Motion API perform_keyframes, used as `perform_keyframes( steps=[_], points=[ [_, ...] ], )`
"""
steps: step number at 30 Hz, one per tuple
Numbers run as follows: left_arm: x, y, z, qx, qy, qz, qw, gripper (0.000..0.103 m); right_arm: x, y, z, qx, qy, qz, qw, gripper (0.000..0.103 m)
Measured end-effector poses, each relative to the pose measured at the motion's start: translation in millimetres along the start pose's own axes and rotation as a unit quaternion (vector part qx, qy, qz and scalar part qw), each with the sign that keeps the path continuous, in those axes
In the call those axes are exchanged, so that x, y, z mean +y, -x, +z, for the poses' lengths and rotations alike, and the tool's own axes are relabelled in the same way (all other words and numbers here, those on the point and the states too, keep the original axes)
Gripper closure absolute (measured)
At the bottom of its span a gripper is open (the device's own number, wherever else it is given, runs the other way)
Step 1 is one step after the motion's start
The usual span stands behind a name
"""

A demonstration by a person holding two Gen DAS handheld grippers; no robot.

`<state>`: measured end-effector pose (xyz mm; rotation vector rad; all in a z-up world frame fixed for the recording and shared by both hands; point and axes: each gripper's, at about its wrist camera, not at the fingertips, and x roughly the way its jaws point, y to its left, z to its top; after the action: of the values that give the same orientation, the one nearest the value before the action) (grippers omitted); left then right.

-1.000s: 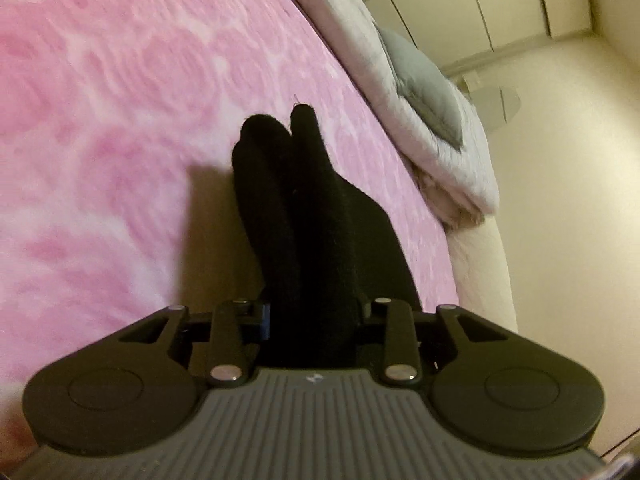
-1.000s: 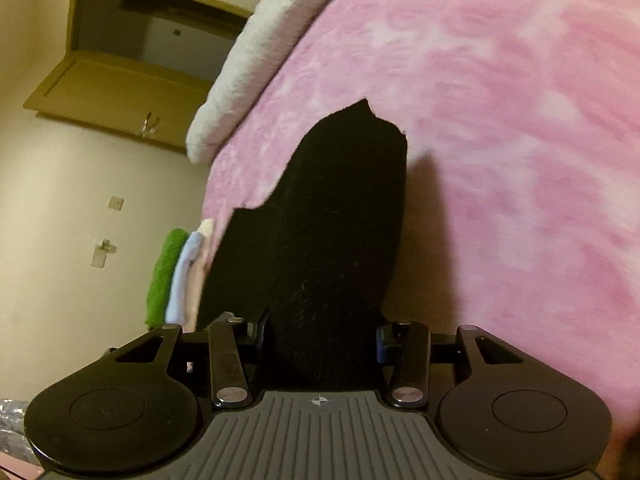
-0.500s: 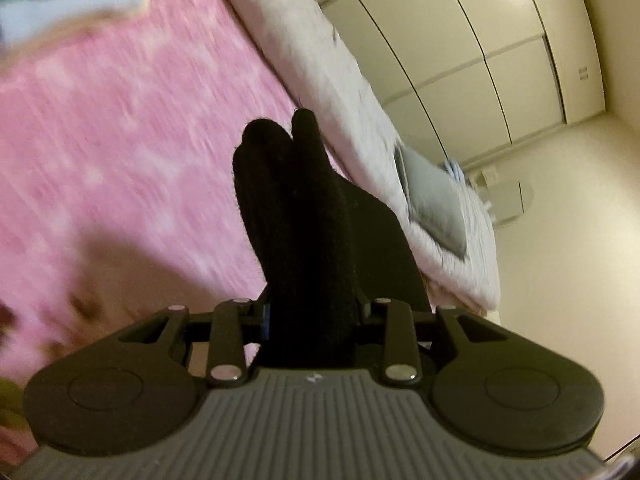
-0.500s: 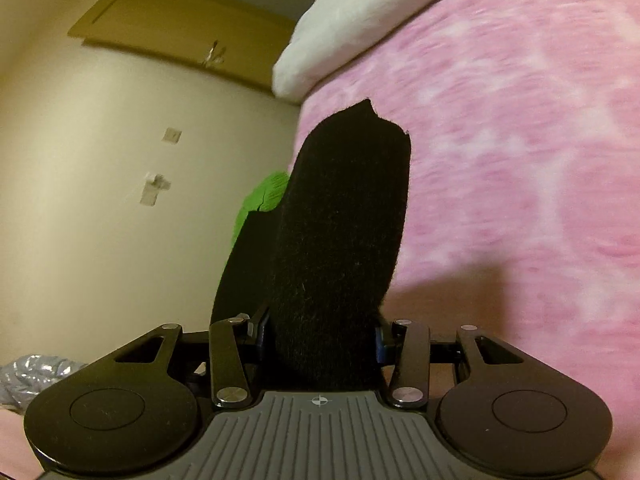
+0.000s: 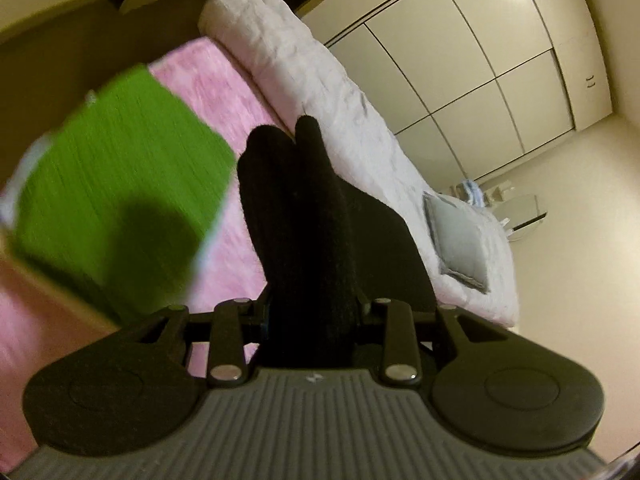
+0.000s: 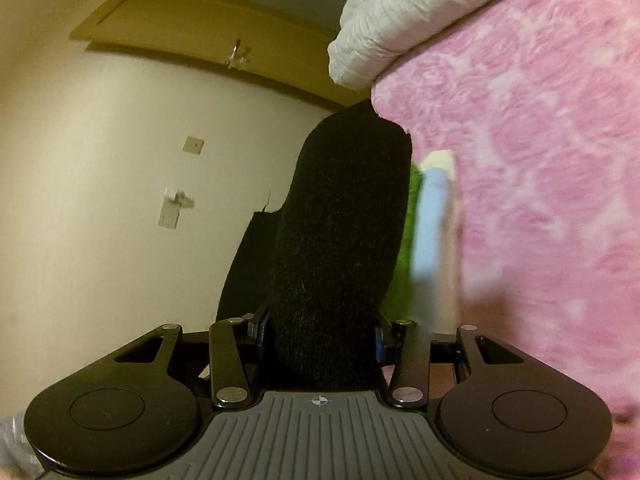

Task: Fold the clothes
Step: 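Carry the black garment with both grippers over the green and blue towel stack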

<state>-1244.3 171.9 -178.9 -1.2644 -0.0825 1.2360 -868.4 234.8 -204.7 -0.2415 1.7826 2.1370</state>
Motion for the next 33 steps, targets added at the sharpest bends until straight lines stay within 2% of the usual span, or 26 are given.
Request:
perform_keyframes(
  steps=[8,13,19,22,28,30,33],
  points=[
    [77,-7,93,0.01,-0.026,0.021,0.9994,0.074,3,-119,18,-0.016,-0.04,0.005,0.999,0.059],
    [108,-27,121,0.016,-0.034,0.03,0.9988,0.074,-4,-168,30,-0.021,-0.042,-0.009,0.999,0.059],
    [130,-41,117,0.024,-0.036,0.029,0.9987,0.074,-16,-197,38,-0.021,-0.021,-0.035,0.999,0.058],
    [141,-47,115,0.027,-0.036,0.028,0.9986,0.072,-28,-206,36,-0.011,-0.02,-0.076,0.997,0.057],
    [149,-54,110,0.024,-0.056,0.028,0.9977,0.072,-16,-197,25,-0.027,0.02,-0.092,0.995,0.057],
    [149,-55,110,0.028,-0.052,0.037,0.9976,0.071,-14,-197,24,-0.028,0.03,-0.099,0.994,0.057],
    [145,-55,110,0.031,-0.053,0.056,0.9966,0.07,-19,-199,27,-0.013,0.008,-0.122,0.992,0.053]
  ],
)
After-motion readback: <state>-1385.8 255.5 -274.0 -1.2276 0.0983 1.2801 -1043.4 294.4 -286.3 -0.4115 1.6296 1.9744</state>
